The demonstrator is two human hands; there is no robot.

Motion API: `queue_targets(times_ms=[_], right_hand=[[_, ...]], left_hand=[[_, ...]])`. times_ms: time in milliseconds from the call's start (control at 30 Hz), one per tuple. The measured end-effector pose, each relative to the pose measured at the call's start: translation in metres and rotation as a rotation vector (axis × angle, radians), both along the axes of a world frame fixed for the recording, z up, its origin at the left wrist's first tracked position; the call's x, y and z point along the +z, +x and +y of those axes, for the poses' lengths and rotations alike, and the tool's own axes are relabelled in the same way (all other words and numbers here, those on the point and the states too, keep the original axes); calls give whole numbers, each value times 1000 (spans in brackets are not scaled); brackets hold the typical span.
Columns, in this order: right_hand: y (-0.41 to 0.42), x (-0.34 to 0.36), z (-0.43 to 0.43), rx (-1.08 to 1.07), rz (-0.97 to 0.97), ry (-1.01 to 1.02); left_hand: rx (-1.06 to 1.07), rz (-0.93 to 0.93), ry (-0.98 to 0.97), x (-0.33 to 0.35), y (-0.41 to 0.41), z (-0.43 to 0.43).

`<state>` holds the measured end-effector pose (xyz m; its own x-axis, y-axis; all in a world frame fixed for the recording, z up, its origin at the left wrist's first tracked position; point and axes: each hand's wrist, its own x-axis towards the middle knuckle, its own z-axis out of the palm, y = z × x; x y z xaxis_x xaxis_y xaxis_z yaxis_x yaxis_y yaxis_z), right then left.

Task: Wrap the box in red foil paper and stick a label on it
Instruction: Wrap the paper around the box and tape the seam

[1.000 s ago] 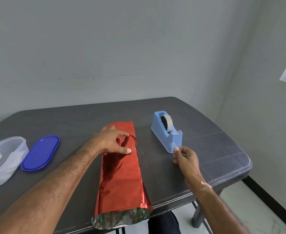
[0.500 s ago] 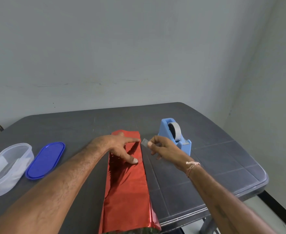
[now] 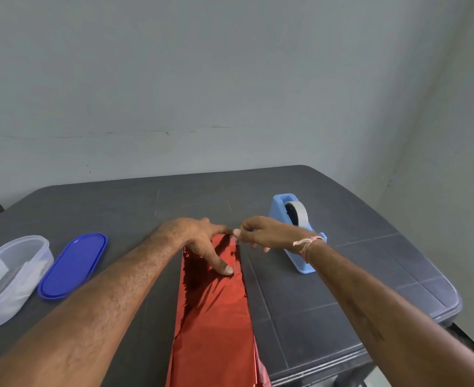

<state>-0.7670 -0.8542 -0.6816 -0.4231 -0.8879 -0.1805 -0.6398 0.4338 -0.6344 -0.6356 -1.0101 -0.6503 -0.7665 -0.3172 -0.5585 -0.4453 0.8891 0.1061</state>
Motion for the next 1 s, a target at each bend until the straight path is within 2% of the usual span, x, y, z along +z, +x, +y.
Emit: queue_targets(times_ms=[600,733,1000], right_hand=[[-12,-7,-24,-5,65,204],[-15,-8,-22,-3,-33,215],[-16,-25,-17,-66,-362,132]], left_hand=[[10,23,39,1,3,-1],[13,15,49,-1,3,-1],[13,20,40,1,4,-2]])
